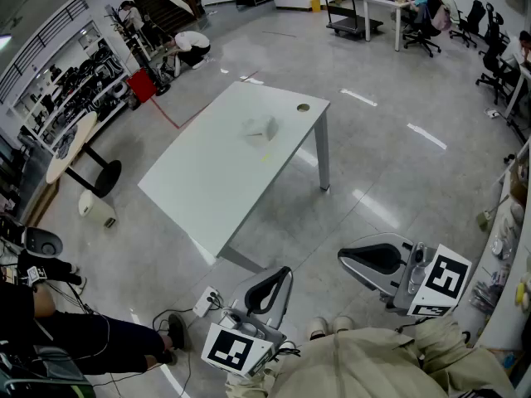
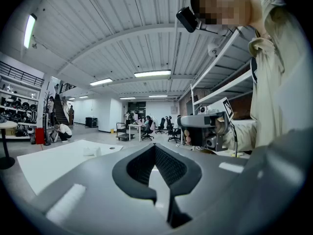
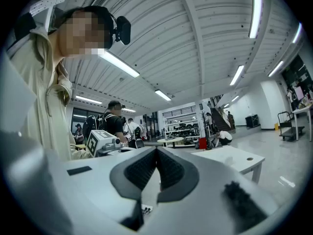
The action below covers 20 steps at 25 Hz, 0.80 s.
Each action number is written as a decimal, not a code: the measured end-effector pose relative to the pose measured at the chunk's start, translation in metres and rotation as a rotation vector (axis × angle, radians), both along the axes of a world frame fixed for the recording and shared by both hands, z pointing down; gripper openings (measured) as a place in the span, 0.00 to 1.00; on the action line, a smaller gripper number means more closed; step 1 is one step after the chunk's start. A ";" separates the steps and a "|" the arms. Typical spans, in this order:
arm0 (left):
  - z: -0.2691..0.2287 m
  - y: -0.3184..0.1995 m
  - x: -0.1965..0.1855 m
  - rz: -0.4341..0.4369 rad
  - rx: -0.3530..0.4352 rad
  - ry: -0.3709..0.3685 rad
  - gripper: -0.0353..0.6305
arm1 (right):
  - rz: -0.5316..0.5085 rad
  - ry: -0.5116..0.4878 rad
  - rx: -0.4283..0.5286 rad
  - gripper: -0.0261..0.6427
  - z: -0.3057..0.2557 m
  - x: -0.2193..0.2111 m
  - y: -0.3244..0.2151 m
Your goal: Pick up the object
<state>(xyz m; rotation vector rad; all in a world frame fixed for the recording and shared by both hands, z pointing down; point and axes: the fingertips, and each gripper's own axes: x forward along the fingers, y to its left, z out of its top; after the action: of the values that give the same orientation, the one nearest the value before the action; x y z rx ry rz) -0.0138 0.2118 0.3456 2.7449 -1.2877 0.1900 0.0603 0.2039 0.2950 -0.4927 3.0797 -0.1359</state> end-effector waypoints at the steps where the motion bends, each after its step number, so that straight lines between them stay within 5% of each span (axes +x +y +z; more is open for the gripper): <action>1: 0.000 -0.005 -0.003 -0.005 0.010 -0.007 0.06 | 0.000 -0.003 -0.001 0.04 -0.001 0.000 -0.002; 11: 0.001 -0.020 0.014 -0.022 0.055 -0.018 0.06 | -0.048 -0.030 -0.003 0.04 -0.002 0.012 -0.013; 20: 0.015 -0.050 0.021 -0.034 -0.003 -0.019 0.06 | -0.072 -0.039 -0.025 0.04 0.010 0.013 -0.044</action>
<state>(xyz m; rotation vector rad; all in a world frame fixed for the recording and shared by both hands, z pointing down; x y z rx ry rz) 0.0071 0.1615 0.3609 2.7226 -1.3371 0.2158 0.0731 0.1601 0.3051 -0.3756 3.0623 -0.1831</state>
